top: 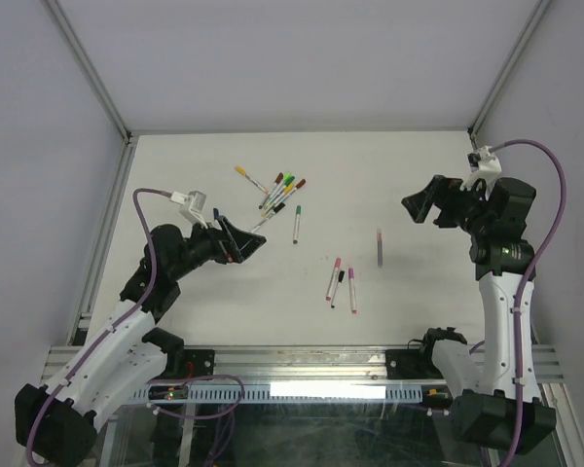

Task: Open the pen caps
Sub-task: Pick up the pen from the center of the board.

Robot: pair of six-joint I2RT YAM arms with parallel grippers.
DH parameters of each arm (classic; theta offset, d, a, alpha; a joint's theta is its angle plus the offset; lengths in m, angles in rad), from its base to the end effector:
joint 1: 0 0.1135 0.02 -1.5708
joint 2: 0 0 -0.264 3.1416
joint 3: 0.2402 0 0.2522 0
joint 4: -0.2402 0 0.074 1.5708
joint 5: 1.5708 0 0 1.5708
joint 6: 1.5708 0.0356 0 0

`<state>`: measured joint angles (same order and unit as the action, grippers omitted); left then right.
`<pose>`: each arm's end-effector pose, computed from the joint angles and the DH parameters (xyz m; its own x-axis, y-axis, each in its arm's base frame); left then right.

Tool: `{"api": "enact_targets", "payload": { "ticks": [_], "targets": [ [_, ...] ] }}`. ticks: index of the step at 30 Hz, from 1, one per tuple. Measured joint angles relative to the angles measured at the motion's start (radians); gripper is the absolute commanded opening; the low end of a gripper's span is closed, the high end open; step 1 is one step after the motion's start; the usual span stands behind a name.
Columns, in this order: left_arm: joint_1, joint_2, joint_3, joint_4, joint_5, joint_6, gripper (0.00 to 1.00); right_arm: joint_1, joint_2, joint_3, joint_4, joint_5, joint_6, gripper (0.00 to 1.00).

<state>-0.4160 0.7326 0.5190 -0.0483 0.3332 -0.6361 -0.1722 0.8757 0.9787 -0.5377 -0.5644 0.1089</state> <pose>0.1598 -0.0833 0.2689 -0.5890 -0.3535 -0.7267 0.3990 0.6548 -0.6419 0.1834 -0.0126 0.3573 -0.4487 0.1713 -0.8771 -0.2861 0.9023 0.3225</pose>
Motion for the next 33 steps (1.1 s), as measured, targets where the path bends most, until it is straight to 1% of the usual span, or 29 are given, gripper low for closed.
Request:
{"api": "enact_targets", "payload": {
  "ticks": [4,6,9,12,14,20,23,24,27,30,32,33],
  "targets": [
    [-0.033,0.000,-0.063,0.110,0.018,-0.062,0.99,0.000,-0.007,-0.017,0.031,0.001,0.006,1.00],
    [-0.084,0.000,-0.085,0.151,0.011,-0.084,0.99,0.001,-0.010,-0.026,0.046,0.003,0.006,1.00],
    [-0.192,0.002,-0.094,0.180,-0.032,-0.093,0.99,0.001,-0.019,-0.045,0.072,0.003,-0.001,1.00],
    [-0.340,0.025,-0.088,0.192,-0.130,-0.087,0.99,0.001,-0.039,-0.088,0.114,-0.007,-0.024,1.00],
    [-0.439,0.072,-0.069,0.185,-0.215,-0.076,0.98,0.001,-0.053,-0.128,0.135,-0.033,-0.056,1.00],
    [-0.632,0.237,0.003,0.138,-0.459,-0.058,0.95,0.001,-0.046,-0.160,0.146,-0.087,-0.142,1.00],
    [-0.689,0.313,0.020,0.126,-0.553,-0.059,0.92,0.001,-0.045,-0.173,0.144,-0.164,-0.225,1.00],
    [-0.705,0.351,0.035,0.116,-0.584,-0.060,0.91,0.002,-0.045,-0.183,0.141,-0.203,-0.259,1.00],
    [-0.731,0.459,0.095,0.087,-0.658,-0.062,0.89,0.006,-0.044,-0.196,0.128,-0.259,-0.311,1.00],
    [-0.747,0.573,0.177,0.057,-0.721,-0.064,0.86,0.010,-0.041,-0.204,0.125,-0.279,-0.339,1.00],
    [-0.756,0.645,0.230,0.045,-0.749,-0.063,0.82,0.011,-0.036,-0.205,0.117,-0.280,-0.356,1.00],
    [-0.759,0.676,0.253,0.039,-0.758,-0.061,0.82,0.011,-0.035,-0.205,0.115,-0.280,-0.365,1.00]
  ]
}}
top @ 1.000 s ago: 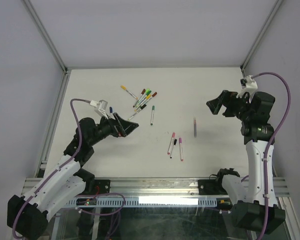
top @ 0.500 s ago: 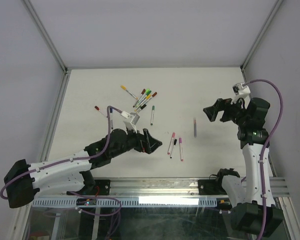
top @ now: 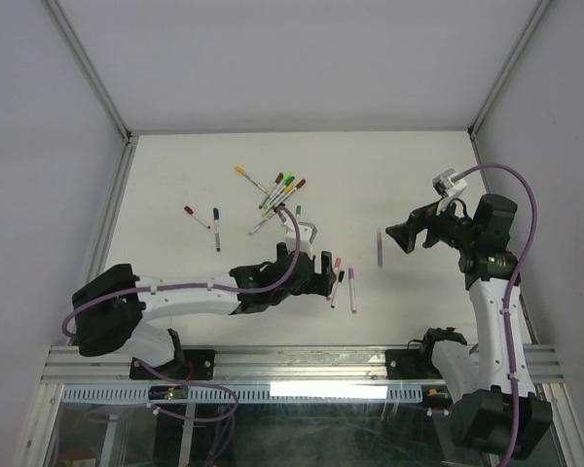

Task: Open the pen caps
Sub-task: Pick up the pen from the center of the board.

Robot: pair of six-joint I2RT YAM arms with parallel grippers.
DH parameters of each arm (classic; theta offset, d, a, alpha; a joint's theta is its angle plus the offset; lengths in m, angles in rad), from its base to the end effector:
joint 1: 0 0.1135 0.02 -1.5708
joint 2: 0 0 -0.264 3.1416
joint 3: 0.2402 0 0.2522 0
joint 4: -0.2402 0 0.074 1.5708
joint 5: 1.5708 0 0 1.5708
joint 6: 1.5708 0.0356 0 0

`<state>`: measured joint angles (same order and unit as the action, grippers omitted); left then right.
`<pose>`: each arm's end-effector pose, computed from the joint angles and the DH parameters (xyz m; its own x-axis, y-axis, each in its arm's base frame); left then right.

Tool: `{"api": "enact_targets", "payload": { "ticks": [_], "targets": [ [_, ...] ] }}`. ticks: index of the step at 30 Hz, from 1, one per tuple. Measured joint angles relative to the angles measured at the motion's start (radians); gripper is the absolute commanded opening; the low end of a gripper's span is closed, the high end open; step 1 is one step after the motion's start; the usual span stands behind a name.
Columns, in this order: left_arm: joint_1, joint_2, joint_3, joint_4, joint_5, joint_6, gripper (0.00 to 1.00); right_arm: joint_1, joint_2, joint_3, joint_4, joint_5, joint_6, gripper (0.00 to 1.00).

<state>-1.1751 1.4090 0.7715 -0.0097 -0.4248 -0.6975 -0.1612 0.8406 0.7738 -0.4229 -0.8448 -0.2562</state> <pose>0.1272 -0.2665 0.2123 -0.6367 0.0060 -0.7711 0.3980 0.8591 -0.3219 0.1804 -0.0024 0.3078 -0.3110 -0.1199 -0.9428 -0.6447 0.7555 0.1167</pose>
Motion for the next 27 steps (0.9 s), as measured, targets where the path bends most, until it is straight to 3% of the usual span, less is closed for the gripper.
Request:
{"api": "enact_targets", "payload": {
  "ticks": [11,27],
  "targets": [
    [-0.004,0.173,0.107,-0.031,-0.031,0.054,0.82,0.001,0.011,0.000,-0.055,-0.002,-0.067,1.00],
    [-0.004,0.262,0.164,-0.085,-0.033,0.057,0.82,0.028,0.037,0.002,-0.079,0.002,-0.079,1.00]
  ]
}}
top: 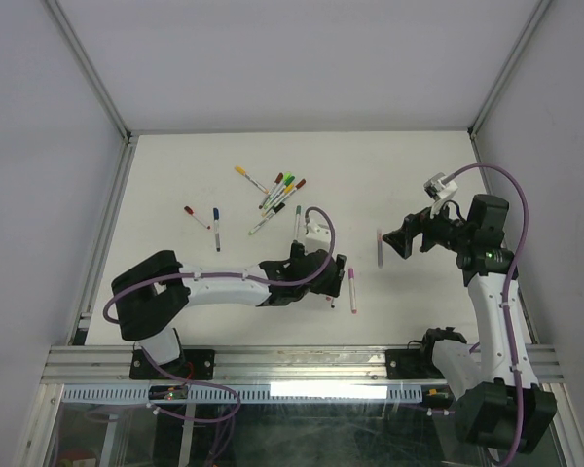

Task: Open the pen caps
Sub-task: Pick up the pen from the center of the board.

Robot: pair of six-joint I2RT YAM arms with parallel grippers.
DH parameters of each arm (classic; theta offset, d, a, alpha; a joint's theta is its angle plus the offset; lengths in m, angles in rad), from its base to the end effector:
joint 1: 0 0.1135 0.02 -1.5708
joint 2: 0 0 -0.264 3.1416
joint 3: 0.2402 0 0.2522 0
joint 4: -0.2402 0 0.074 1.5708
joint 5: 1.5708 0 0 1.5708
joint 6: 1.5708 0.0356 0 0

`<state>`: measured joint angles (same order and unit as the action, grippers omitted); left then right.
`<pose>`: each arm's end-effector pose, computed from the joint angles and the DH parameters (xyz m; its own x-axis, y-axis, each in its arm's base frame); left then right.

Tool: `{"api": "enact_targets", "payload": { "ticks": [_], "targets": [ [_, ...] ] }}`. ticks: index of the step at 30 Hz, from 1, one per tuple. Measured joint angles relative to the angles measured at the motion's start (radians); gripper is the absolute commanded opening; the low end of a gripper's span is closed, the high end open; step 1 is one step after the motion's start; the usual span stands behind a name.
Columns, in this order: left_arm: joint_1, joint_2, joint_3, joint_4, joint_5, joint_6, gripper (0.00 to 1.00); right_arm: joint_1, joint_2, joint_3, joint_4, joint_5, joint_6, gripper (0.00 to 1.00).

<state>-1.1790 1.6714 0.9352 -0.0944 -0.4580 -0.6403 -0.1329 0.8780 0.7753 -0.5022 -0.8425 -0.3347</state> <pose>0.1443 -0.3080 0.1779 -0.6533 0.1780 -0.7359 0.4050 0.9033 -0.1411 0.1835 0.0023 0.2956 -0.3615 -0.1722 -0.9163 -0.6765 0.7247 0.1307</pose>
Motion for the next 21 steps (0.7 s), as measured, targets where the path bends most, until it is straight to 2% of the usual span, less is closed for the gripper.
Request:
{"api": "enact_targets", "payload": {
  "ticks": [12,15,18,21],
  "targets": [
    [0.000,0.088,0.106,-0.060,-0.028,0.000,0.79,0.000,-0.013,0.000,0.000,0.000,0.000,1.00],
    [0.000,0.118,0.127,-0.072,-0.031,0.001,0.72,0.001,-0.014,0.000,0.000,0.000,0.000,1.00],
    [0.000,0.144,0.146,-0.093,-0.032,0.000,0.60,0.005,-0.015,0.000,0.000,0.000,0.000,1.00],
    [0.000,0.156,0.149,-0.106,-0.032,-0.002,0.57,0.009,-0.015,0.000,0.000,0.000,0.000,1.00]
  ]
}}
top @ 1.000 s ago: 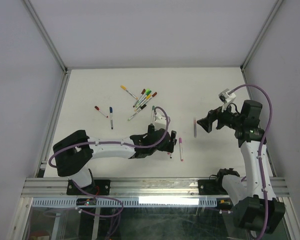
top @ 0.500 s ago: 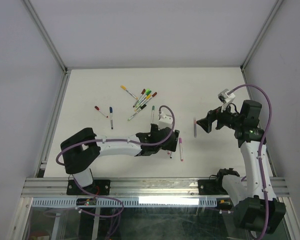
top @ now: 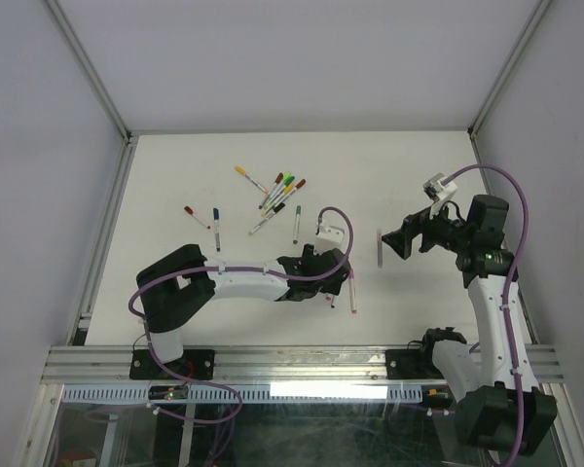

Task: Open the pen caps
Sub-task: Pick up the pen from the center of the board.

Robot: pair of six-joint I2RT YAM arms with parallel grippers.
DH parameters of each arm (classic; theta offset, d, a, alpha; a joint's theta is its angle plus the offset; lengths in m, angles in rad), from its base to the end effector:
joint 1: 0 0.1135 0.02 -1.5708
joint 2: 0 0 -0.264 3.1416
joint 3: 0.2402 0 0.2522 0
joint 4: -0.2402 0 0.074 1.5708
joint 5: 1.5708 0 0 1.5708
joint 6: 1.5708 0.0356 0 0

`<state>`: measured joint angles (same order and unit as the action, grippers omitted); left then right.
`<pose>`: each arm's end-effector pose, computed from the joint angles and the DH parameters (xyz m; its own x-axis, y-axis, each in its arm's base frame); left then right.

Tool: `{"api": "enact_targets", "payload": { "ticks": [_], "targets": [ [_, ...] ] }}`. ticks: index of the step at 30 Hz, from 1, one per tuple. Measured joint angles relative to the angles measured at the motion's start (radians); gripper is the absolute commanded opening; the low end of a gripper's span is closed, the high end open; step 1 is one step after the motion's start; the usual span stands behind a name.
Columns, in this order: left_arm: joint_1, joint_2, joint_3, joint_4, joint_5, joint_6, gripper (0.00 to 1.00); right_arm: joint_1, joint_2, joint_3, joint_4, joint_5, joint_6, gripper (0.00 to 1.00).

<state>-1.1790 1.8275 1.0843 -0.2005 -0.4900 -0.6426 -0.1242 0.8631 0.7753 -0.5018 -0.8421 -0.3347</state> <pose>0.1567 -0.3354 0.1619 -0.6730 0.2442 -0.6981 0.3831 0.9225 -0.0466 0.1808 0.0042 0.2981 -0.3461 -0.1772 -0.9213 -0.6845 0.7193 0.1188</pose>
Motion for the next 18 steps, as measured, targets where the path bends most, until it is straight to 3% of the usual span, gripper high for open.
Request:
{"api": "enact_targets", "payload": {
  "ticks": [3,14,18],
  "targets": [
    [0.000,0.002,0.000,-0.014,0.001,-0.001,0.51,0.001,0.000,0.000,0.000,0.000,0.000,1.00],
    [0.000,0.002,0.001,-0.018,0.029,-0.001,0.50,0.003,0.000,0.000,0.000,0.001,0.000,1.00],
    [0.000,0.003,0.002,-0.018,0.039,-0.003,0.45,0.003,0.000,0.000,0.000,0.001,0.000,1.00]
  ]
}}
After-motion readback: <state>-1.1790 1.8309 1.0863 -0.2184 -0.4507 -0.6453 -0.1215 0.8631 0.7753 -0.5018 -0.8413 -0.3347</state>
